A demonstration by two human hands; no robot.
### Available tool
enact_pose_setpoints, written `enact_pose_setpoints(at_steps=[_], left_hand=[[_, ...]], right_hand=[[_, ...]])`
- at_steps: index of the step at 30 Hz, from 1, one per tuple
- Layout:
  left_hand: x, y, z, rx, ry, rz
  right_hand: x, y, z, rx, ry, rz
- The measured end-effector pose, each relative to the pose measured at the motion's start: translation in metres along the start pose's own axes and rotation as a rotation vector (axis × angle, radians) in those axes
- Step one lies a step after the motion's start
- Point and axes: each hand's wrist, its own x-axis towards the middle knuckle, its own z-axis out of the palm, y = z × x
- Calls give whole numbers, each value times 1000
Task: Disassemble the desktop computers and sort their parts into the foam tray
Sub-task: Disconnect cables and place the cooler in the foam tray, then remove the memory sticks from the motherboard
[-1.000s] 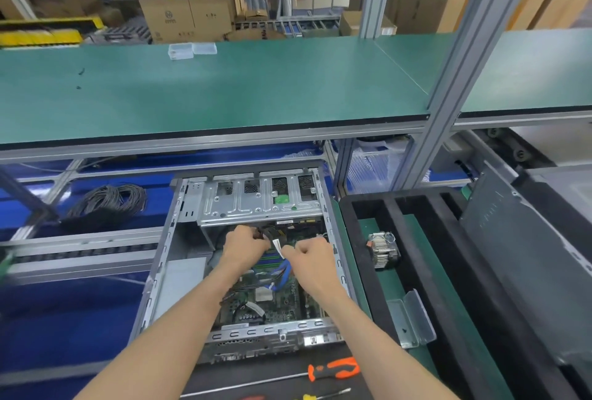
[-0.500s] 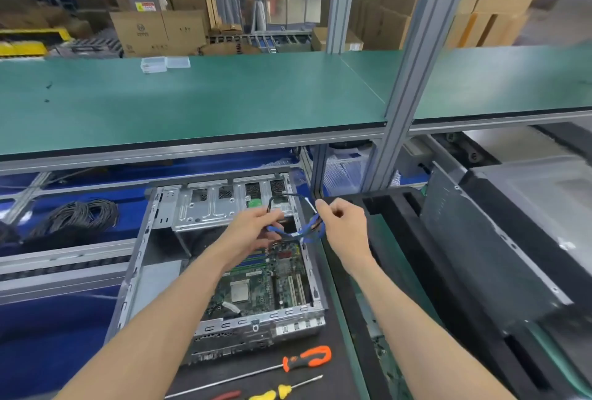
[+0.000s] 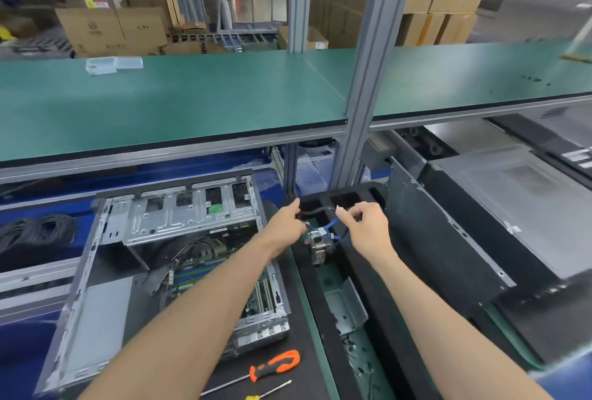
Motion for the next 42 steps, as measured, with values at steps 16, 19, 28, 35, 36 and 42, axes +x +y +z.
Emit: enact_pose_setpoints(at_steps=[16,19,28,35,36,42], left_hand=[[-46,-22,-81,-118,354,195],[-66,-48,-111,-104,443,141],[-107,-109,-161,69,532,-12],[-111,-128,-161,599,221,6],[-109,-130,-159,675,140,8],[-103,-137,-138,879,-338,-123]], right_hand=[[-18,-36,52,-12,-97,-133],[-33,-61,77,25,-163,-220],[-72,-86,152,-41,-429,-329],[-83,-80,175,-283,-673,-395],[-84,-79,177,-316,-723,-390],[-91,-72,182,-514,-1089,-347]])
